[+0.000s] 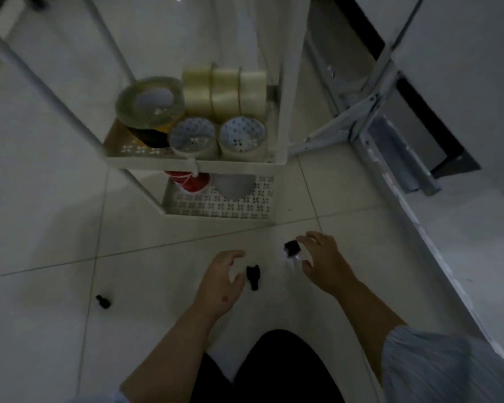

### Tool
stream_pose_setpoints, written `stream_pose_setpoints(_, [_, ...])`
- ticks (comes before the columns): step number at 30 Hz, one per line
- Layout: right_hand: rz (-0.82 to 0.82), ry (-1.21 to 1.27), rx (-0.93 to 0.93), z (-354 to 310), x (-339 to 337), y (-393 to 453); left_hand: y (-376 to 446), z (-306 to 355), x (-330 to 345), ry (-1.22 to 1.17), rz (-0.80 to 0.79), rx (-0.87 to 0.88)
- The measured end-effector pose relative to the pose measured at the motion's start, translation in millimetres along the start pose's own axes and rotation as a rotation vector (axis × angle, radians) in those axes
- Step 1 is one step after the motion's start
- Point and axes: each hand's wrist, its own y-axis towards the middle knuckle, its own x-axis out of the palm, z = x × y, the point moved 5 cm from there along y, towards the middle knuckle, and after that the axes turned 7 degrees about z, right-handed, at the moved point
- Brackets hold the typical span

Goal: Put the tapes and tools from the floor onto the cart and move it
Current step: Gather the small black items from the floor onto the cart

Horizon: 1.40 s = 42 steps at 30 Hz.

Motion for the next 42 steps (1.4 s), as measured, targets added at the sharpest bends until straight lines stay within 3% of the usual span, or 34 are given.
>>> stream_pose_setpoints(10, [-0.256,-0.035,0.111,42,72,35,31,-39,48,0.022,-0.193,-0.123])
stream_pose_setpoints(16, [-0.127,-0.065,0.176,51,95,37,33,-59,76,-0.019,-0.281,-0.342])
stream_pose_setpoints(22, [-0.166,0.399,0.213,10,103,26,39,-65,86,-0.111,-0.255,-0.491])
stream_pose_setpoints(28, [-0.229,0.681,0.436,-17,112,14,37,-61,79,-0.310,-0.201,-0.658])
stream_pose_setpoints(32, [-0.246,0.727,0.381,-42,97,21,32,-54,51,-0.372,-0.093,-0.594])
stream_pose_setpoints(37, [-0.189,0.782,0.197,-99,66,43,32,-36,-11,-0.432,0.089,-0.389])
stream_pose_setpoints(42, [-0.101,0.833,0.000,-175,16,63,39,-12,-94,-0.311,0.284,-0.156])
